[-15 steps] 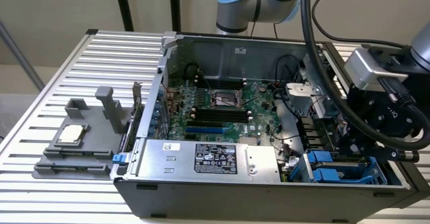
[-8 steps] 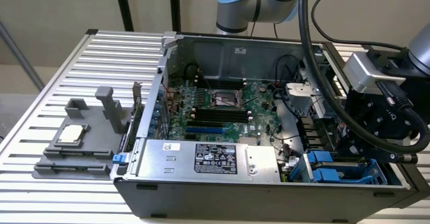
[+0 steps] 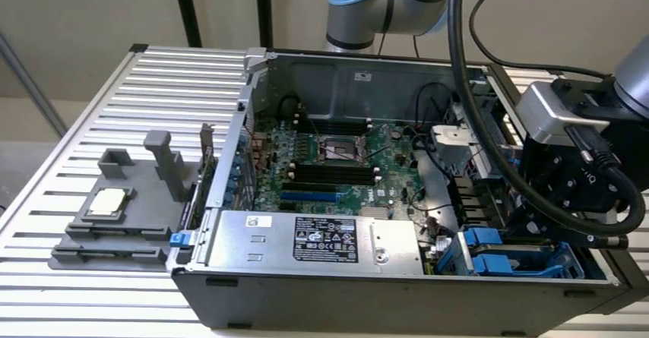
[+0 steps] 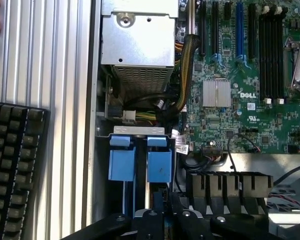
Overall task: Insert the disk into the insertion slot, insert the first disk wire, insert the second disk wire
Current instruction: 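Insert the second disk wire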
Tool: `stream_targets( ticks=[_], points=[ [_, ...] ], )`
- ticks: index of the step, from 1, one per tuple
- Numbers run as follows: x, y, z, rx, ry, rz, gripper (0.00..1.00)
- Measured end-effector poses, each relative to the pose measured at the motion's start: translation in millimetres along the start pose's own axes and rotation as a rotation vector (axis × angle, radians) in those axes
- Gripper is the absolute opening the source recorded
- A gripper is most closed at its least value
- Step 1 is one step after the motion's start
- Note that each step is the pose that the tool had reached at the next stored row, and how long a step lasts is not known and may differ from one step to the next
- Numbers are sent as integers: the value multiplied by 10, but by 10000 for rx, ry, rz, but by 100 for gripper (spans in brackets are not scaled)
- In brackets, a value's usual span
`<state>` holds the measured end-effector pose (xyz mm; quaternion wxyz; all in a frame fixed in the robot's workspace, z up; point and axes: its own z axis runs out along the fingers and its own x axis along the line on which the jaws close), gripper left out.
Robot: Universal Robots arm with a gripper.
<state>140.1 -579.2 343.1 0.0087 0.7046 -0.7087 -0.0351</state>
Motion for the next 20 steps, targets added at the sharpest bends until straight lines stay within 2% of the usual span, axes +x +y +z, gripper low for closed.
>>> stream_targets(
  ticks=[20],
  points=[
    [-6,6,-3,12,-1,2,16]
  ],
)
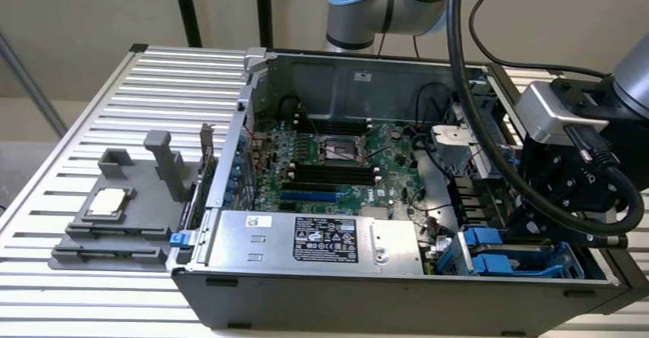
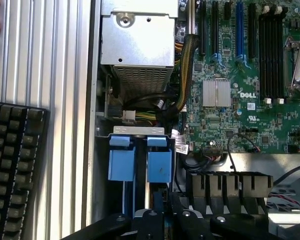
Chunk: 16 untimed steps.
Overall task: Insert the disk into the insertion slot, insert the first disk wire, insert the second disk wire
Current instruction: 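Insert the second disk wire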
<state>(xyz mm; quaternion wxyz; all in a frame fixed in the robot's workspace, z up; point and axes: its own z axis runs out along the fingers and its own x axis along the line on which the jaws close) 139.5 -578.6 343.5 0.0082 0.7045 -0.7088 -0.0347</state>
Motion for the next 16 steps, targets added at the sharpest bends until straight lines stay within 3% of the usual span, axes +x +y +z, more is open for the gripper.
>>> stream_targets(
  ticks=[16],
  points=[
    [6,0,3,0,-3,0,16]
  ],
)
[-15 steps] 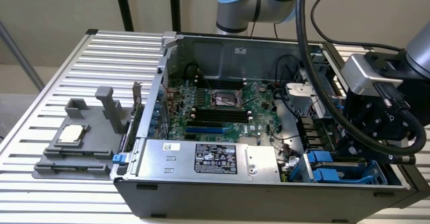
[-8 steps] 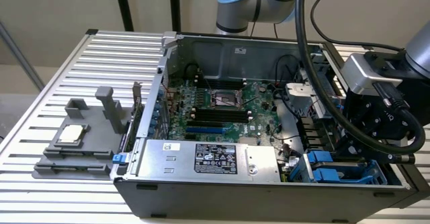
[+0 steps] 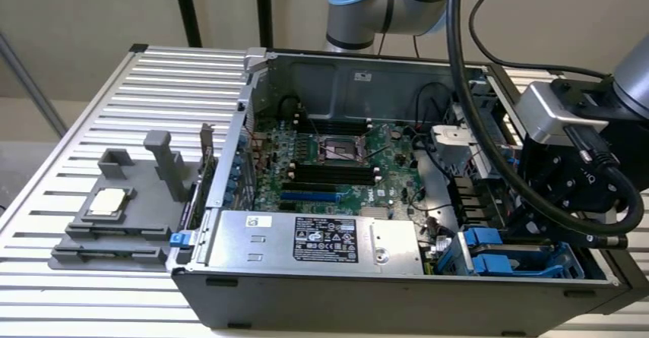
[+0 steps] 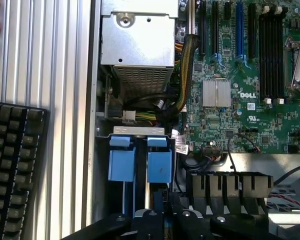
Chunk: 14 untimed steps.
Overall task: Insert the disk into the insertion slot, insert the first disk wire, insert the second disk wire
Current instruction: 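Insert the second disk wire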
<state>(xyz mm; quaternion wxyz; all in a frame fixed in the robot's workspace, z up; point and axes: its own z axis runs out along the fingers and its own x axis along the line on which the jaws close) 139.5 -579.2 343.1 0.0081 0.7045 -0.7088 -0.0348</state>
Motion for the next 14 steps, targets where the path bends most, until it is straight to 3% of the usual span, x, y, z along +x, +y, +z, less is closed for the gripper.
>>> stream_targets(
  ticks=[14],
  points=[
    [-32,0,5,0,1,0,16]
  ],
)
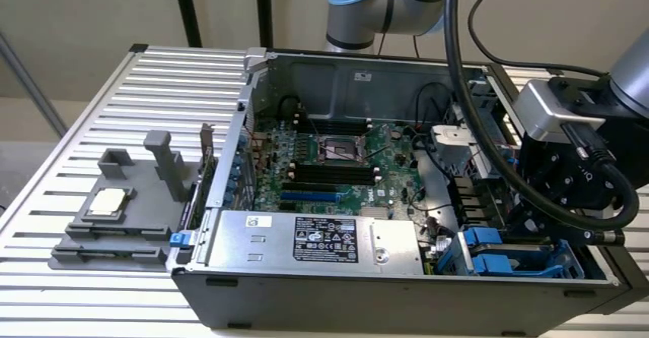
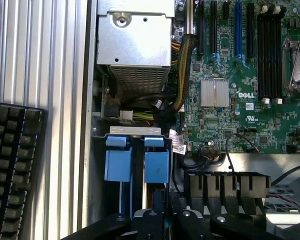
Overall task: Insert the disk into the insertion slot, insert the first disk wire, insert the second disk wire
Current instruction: 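Insert the second disk wire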
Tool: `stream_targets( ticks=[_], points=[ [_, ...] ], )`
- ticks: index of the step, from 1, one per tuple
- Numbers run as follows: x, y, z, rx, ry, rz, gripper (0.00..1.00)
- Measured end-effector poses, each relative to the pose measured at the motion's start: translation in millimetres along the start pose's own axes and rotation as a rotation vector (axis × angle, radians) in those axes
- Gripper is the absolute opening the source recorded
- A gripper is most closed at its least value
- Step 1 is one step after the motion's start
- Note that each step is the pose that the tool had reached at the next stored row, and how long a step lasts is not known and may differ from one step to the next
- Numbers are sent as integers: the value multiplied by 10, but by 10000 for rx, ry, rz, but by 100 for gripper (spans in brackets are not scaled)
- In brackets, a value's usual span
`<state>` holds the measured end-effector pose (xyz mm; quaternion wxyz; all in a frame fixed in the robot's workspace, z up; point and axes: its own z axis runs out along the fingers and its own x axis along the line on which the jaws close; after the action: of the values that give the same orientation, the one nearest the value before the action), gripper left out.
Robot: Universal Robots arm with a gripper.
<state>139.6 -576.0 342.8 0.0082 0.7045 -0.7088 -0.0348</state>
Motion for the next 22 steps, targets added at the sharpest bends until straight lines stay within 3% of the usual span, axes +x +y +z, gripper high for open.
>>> stream_targets(
  ticks=[22],
  points=[
    [17,-7,47,-1,2,0,16]
  ],
)
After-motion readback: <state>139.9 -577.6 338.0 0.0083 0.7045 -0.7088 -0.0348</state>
